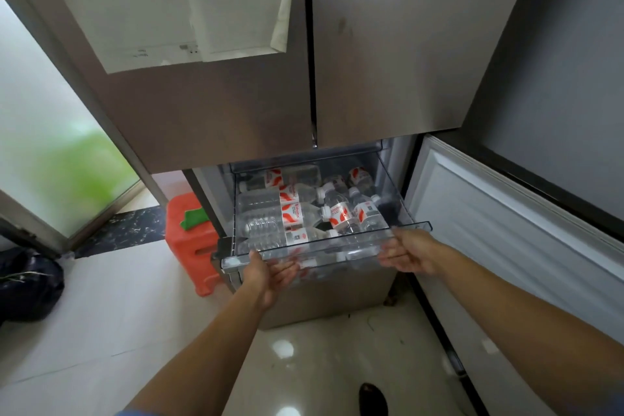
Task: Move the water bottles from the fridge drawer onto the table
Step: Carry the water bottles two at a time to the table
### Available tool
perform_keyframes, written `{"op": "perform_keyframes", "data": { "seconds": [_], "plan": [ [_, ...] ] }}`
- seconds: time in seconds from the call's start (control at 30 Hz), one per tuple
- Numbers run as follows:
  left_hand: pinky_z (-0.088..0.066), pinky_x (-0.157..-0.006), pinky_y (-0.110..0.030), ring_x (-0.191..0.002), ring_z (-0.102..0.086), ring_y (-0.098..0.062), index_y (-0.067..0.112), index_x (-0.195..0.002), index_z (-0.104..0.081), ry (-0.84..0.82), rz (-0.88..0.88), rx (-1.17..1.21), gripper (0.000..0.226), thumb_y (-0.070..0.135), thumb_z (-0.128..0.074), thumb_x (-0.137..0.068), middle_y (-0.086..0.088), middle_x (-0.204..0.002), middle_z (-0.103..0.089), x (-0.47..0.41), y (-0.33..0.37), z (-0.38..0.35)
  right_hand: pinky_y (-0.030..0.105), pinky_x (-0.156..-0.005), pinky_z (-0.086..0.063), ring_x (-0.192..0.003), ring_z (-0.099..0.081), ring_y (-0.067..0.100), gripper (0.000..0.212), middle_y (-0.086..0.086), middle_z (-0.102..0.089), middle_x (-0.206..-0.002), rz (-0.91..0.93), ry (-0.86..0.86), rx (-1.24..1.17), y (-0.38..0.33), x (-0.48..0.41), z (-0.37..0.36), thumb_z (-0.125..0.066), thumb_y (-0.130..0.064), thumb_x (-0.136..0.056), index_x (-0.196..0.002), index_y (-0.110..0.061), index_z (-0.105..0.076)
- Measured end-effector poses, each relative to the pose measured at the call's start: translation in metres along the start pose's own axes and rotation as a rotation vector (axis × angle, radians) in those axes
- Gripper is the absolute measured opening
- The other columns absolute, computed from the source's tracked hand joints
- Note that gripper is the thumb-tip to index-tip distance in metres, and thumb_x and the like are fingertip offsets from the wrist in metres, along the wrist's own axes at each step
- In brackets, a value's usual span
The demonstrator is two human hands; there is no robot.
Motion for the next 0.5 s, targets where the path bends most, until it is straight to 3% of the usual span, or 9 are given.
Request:
{"op": "perform_keyframes", "data": {
  "seconds": [0.07, 0.1, 0.2, 0.37, 0.43, 0.5],
  "plan": [
    [-0.054, -0.071, -0.037, -0.073, -0.068, -0.034, 0.003, -0.135, -0.035, 0.007, 0.003, -0.082, 0.065, 0.052, -0.009, -0.101, -0.025, -0.087, -0.069, 0.005, -0.001, 0.001, 0.03, -0.066, -0.053, -0.08, -0.074, 0.023, 0.04, 0.01, -0.076, -0.086, 0.098, -0.041, 0.157, -0.026, 0.005, -0.011, -0.045, -0.039, -0.099, -0.1, -0.006, -0.068],
    [-0.051, -0.062, -0.035, -0.063, -0.068, -0.031, 0.001, -0.115, -0.044, -0.002, 0.017, -0.132, 0.065, 0.053, -0.009, -0.1, -0.02, -0.075, -0.069, 0.006, 0.0, 0.003, 0.031, -0.067, -0.054, -0.077, -0.074, 0.022, 0.037, 0.009, -0.076, -0.084, 0.168, -0.042, 0.209, -0.041, 0.005, -0.019, -0.048, -0.039, -0.098, -0.098, -0.007, -0.068],
    [-0.037, -0.055, -0.031, -0.057, -0.054, -0.024, 0.01, -0.081, -0.046, 0.03, 0.039, -0.281, 0.06, 0.059, -0.015, -0.098, -0.013, -0.069, -0.057, 0.001, 0.003, 0.014, 0.028, -0.059, -0.051, -0.07, -0.071, 0.018, 0.027, 0.005, -0.074, -0.079, 0.32, -0.017, 0.342, -0.071, -0.012, -0.046, -0.054, -0.035, -0.096, -0.095, -0.011, -0.067],
    [-0.046, -0.063, -0.03, -0.07, -0.064, -0.028, 0.003, -0.097, -0.057, 0.117, -0.065, -0.609, 0.043, 0.042, -0.039, -0.1, -0.017, -0.082, -0.069, 0.002, 0.011, 0.033, 0.03, -0.067, -0.043, -0.075, -0.058, 0.02, 0.033, 0.001, -0.058, -0.075, 0.33, -0.046, 0.82, -0.076, -0.068, -0.083, -0.057, -0.047, -0.091, -0.074, -0.018, -0.055],
    [-0.047, -0.061, -0.029, -0.069, -0.064, -0.027, 0.001, -0.1, -0.057, 0.131, -0.115, -0.648, 0.037, 0.036, -0.042, -0.1, -0.017, -0.083, -0.068, 0.008, 0.016, 0.038, 0.034, -0.087, -0.043, -0.094, -0.058, 0.022, 0.038, 0.002, -0.06, -0.098, 0.245, -0.166, 0.853, -0.07, -0.089, -0.098, -0.053, -0.055, -0.089, -0.092, -0.017, -0.06],
    [-0.045, -0.059, -0.028, -0.066, -0.062, -0.025, 0.002, -0.097, -0.057, 0.166, -0.149, -0.664, 0.031, 0.03, -0.044, -0.1, -0.016, -0.081, -0.067, 0.013, 0.022, 0.042, 0.042, -0.107, -0.034, -0.128, -0.044, 0.029, 0.065, 0.007, -0.046, -0.142, 0.135, -0.276, 0.844, -0.064, -0.099, -0.108, -0.049, -0.062, -0.088, -0.135, -0.017, -0.049]
  ]
}}
Point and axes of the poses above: each hand's wrist, its own x-axis away from the middle knuckle, its own z-axis out of the back of the hand, y = z × x, the point moved 4 cm from there along -x, towards the middle knuckle
